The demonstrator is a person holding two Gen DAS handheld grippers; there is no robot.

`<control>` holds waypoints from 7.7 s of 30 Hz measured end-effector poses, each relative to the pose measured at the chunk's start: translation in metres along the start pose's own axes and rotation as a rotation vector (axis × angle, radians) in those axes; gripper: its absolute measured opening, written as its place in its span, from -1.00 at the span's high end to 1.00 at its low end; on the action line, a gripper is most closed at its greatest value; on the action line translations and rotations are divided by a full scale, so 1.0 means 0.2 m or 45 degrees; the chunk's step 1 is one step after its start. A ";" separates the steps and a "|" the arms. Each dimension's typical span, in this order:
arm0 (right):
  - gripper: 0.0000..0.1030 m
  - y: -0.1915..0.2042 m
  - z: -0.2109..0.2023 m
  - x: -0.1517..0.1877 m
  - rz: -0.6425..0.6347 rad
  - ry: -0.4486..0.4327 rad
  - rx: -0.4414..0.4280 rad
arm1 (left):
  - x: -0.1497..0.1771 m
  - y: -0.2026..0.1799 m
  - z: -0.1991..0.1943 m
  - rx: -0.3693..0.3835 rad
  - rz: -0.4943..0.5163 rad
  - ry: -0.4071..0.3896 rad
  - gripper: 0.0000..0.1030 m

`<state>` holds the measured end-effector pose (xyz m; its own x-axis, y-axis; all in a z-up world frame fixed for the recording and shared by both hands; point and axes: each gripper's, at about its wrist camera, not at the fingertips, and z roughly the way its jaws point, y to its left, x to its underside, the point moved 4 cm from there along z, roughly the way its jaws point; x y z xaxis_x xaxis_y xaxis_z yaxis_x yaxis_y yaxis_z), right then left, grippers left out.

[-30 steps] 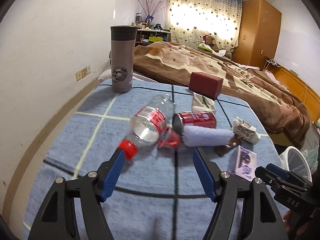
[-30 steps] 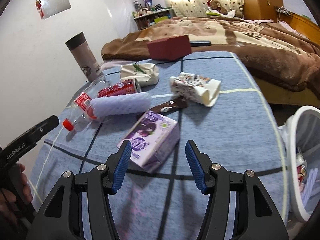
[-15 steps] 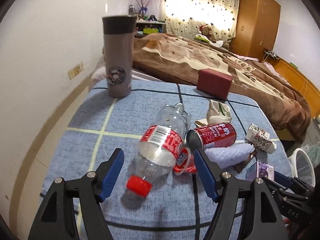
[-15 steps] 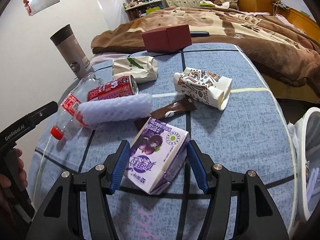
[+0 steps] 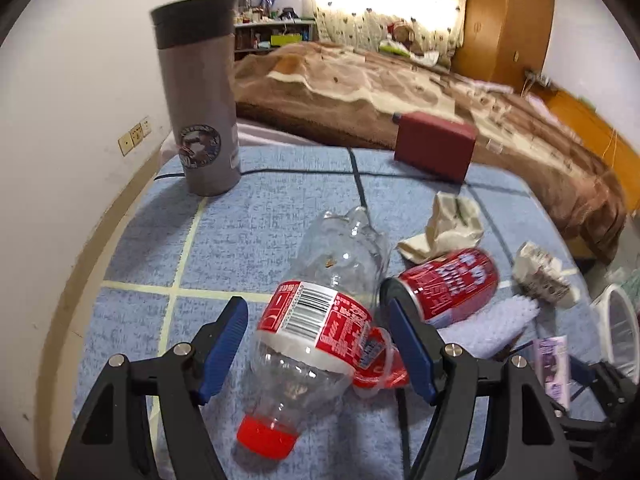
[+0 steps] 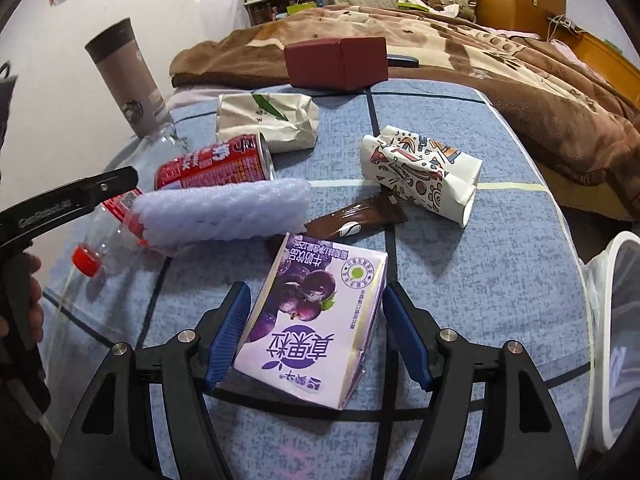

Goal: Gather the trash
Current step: 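Grasp the purple juice carton with the right tool while the left tool approaches the clear bottle, then grasp the clear plastic bottle with the left tool and lift it, then carry the clear bottle with the left tool while the right tool carries the purple carton to the bin, then open both tools over the bin to drop the bottle and carton, then move both open tools back over the table, then grasp the patterned paper cup with the right tool while the left tool grasps the white foam net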

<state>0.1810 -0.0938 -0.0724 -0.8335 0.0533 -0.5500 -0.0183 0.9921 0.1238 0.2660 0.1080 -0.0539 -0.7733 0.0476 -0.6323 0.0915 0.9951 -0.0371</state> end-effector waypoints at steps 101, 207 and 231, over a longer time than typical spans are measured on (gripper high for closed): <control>-0.12 -1.22 -0.65 0.22 0.391 -0.392 0.298 | 0.28 -1.77 -0.45 0.575 0.342 -0.064 -0.34; -0.17 -0.30 -0.05 -0.21 -0.235 -0.206 -0.055 | 0.07 -0.46 -0.12 0.111 0.130 -0.050 -0.40; 0.56 -0.32 0.03 -0.22 -0.186 -0.156 -0.080 | 0.18 -0.63 -0.03 0.277 0.252 0.032 -0.40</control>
<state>0.2224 -0.1582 -0.0619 -0.7460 -0.0737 -0.6619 -0.1716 0.9816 0.0842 0.2226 -0.0159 -0.0663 -0.7420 0.2437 -0.6245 0.3725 0.9244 -0.0819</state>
